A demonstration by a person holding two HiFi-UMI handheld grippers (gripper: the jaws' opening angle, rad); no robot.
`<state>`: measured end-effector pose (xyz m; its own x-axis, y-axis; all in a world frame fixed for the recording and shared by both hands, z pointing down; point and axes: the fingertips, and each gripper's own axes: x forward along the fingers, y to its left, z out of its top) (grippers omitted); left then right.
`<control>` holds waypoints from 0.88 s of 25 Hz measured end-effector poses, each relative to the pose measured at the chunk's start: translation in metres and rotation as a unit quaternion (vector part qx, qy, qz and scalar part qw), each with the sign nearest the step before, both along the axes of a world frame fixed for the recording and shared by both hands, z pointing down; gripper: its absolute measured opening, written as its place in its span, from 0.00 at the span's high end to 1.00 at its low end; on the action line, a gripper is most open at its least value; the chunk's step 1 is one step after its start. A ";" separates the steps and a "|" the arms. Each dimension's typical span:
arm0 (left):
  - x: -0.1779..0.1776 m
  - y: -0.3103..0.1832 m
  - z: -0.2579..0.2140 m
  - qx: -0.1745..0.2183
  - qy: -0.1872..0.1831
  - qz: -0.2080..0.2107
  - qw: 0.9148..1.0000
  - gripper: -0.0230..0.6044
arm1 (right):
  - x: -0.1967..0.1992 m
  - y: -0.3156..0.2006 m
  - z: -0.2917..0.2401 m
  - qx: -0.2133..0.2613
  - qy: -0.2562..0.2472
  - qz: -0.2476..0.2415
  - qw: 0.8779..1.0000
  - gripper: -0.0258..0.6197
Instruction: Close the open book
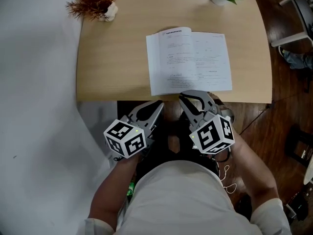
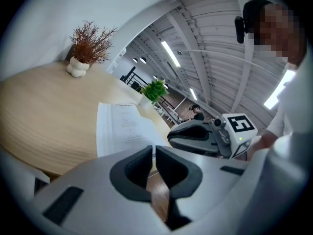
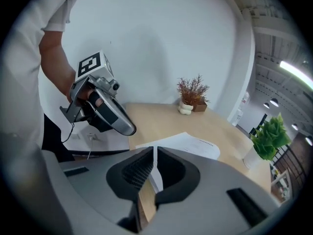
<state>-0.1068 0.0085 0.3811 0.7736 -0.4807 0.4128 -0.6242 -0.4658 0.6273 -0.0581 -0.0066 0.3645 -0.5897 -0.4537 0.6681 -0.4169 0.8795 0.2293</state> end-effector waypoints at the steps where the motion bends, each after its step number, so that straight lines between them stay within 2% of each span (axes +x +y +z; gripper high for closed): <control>1: -0.001 0.001 0.006 -0.006 -0.003 0.000 1.000 0.97 | -0.004 0.000 0.006 0.001 0.009 -0.011 1.000 0.96; 6: -0.004 0.003 0.024 -0.028 -0.007 -0.002 1.000 0.97 | -0.022 0.002 0.035 0.011 0.062 -0.078 0.995 0.89; 13: -0.005 0.004 0.036 -0.040 -0.007 0.001 0.999 0.97 | -0.035 0.003 0.074 0.009 0.140 -0.152 0.978 0.84; 17: -0.006 0.005 0.039 -0.044 -0.005 0.000 0.999 0.97 | -0.036 -0.001 0.088 0.009 0.173 -0.163 0.971 0.83; 22: -0.007 0.006 0.044 -0.050 -0.002 -0.002 0.999 0.97 | -0.038 -0.006 0.095 0.005 0.188 -0.157 0.970 0.84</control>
<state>-0.1142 0.0149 0.4248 0.7707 -0.4389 0.4619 -0.6277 -0.3984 0.6688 -0.0964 -0.0130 0.4590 -0.4163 -0.2980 0.8590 -0.0142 0.9468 0.3216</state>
